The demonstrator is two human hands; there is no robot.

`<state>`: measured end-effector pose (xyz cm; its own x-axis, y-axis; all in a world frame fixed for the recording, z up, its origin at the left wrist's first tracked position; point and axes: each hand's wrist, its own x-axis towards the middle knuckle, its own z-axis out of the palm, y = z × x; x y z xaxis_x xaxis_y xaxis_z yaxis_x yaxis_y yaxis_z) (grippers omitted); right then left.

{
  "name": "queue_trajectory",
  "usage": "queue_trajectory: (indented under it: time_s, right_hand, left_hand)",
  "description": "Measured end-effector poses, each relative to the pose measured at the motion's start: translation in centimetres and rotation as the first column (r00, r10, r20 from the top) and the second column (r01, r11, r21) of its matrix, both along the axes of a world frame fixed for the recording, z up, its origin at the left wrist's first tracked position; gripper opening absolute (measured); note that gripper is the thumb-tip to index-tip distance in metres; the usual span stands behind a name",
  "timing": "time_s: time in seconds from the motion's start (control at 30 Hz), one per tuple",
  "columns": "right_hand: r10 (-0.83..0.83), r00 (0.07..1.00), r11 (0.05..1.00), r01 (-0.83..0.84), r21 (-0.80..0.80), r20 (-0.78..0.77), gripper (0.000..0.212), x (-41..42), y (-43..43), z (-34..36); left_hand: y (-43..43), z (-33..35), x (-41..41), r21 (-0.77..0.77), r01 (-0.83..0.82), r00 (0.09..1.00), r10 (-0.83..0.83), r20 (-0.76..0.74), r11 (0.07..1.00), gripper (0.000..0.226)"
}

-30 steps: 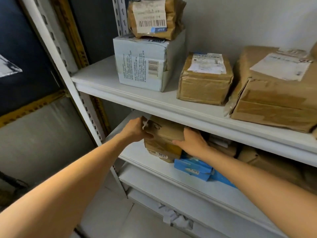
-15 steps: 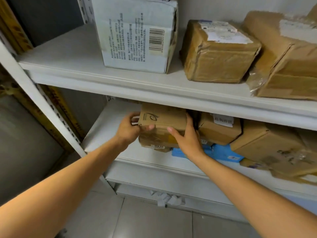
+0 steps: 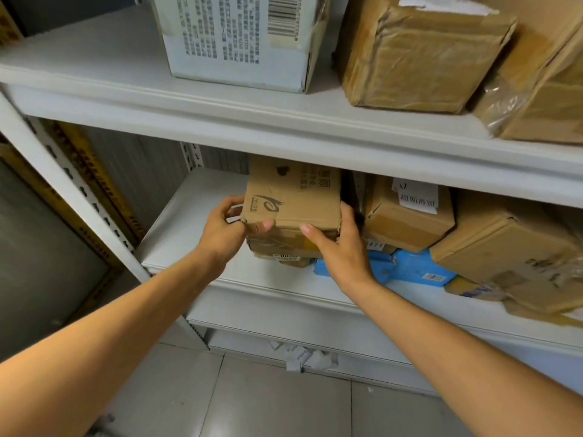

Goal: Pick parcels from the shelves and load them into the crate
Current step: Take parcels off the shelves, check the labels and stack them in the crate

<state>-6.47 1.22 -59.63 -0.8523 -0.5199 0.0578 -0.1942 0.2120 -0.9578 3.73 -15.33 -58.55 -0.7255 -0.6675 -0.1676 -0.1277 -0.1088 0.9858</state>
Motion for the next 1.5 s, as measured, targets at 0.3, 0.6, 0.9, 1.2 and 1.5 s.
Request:
queue_trajectory:
  time_s: [0.3,0.6,0.9,1.2,1.5]
  right_hand:
    - [-0.018,0.996,0.999,0.022,-0.043,0.084,0.064,1.4,0.3,-0.5]
    - [0.108,0.979,0.994,-0.112,0.010,0.172,0.074,1.4,1.5,1.1]
    - [0.137,0.984,0.988,-0.144,0.057,0.115,0.037,1.4,3.6,1.1]
    - [0.366,0.930,0.924,-0.365,0.110,0.012,0.052,3.3,6.8,2.2]
    - [0.462,0.884,0.867,-0.468,0.173,0.077,0.059,4.5,14.4,2.4]
  left_hand:
    - [0.9,-0.3,2.2,0.013,0.004,1.000,-0.004,0.007,1.000,0.051]
    - [1.2,0.6,3.4,0.065,0.076,0.992,-0.082,0.094,0.995,0.079]
    - [3.7,-0.2,5.5,0.115,0.013,0.997,-0.022,0.079,0.993,0.040]
    - [9.2,0.9,9.5,0.132,-0.206,0.978,0.199,0.060,0.970,0.035]
    - [15.8,1.1,12.2,0.165,-0.121,0.989,0.104,0.106,0.979,0.076]
